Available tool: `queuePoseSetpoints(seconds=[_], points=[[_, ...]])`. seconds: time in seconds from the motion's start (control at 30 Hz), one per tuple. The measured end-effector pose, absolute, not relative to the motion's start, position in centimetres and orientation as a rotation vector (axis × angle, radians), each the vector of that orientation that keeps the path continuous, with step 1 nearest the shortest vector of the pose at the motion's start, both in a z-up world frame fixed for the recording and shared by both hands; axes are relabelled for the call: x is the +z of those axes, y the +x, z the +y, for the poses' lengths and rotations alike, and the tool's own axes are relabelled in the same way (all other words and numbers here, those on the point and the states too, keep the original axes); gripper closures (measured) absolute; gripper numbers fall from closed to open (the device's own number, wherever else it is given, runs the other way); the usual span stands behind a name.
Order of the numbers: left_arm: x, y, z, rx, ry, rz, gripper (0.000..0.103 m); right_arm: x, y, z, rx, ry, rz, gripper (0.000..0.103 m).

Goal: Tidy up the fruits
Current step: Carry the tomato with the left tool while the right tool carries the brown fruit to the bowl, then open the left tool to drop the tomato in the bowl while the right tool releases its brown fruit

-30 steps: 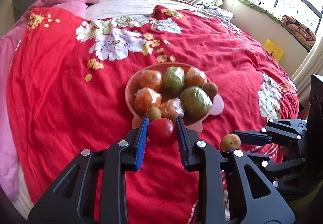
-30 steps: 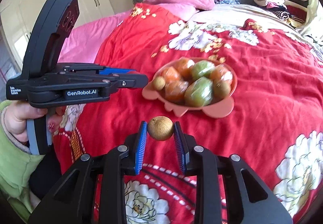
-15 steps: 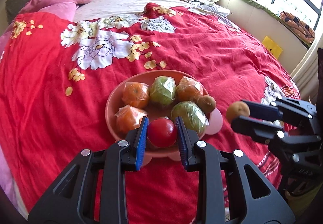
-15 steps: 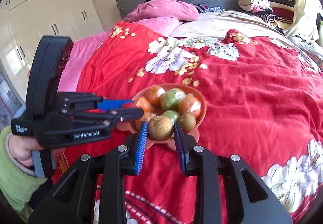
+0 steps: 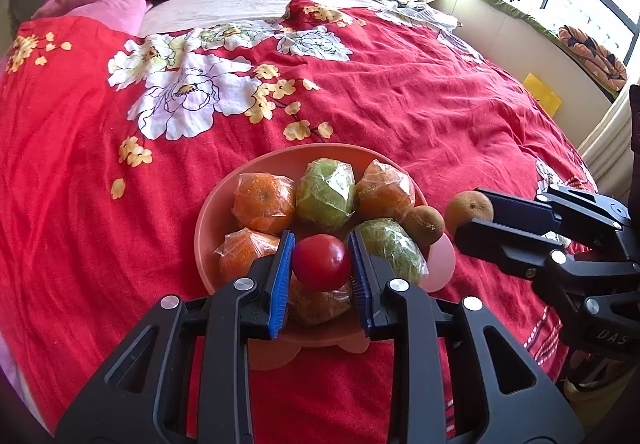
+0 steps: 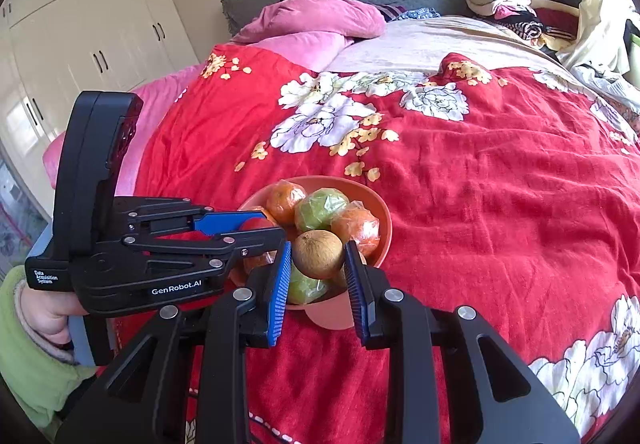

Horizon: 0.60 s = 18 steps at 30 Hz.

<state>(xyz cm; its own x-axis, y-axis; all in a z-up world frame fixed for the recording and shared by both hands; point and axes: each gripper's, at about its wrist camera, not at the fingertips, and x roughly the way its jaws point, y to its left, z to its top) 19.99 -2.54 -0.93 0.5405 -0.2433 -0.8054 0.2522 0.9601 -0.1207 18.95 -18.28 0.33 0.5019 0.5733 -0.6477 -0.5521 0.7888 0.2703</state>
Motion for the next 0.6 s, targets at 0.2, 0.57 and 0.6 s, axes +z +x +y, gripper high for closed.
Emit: queuePoseSetpoints(seconds=[0.2, 0.57, 0.6], points=[[-1.1, 20.1, -2.5, -0.298, 0.02, 0.958, 0.079, 0.0, 19.9, -17.8, 0.695, 0.032, 0.812, 0.077], [-1.0, 19.2, -2.7, -0.304, 0.043, 0.944, 0.065, -0.3, 21.5, -17.0, 0.714, 0.03, 0.839, 0.077], [-0.9, 19.1, -2.6, -0.304, 0.044, 0.944, 0.065, -0.4, 21.5, -16.9, 0.717, 0.028, 0.84, 0.077]])
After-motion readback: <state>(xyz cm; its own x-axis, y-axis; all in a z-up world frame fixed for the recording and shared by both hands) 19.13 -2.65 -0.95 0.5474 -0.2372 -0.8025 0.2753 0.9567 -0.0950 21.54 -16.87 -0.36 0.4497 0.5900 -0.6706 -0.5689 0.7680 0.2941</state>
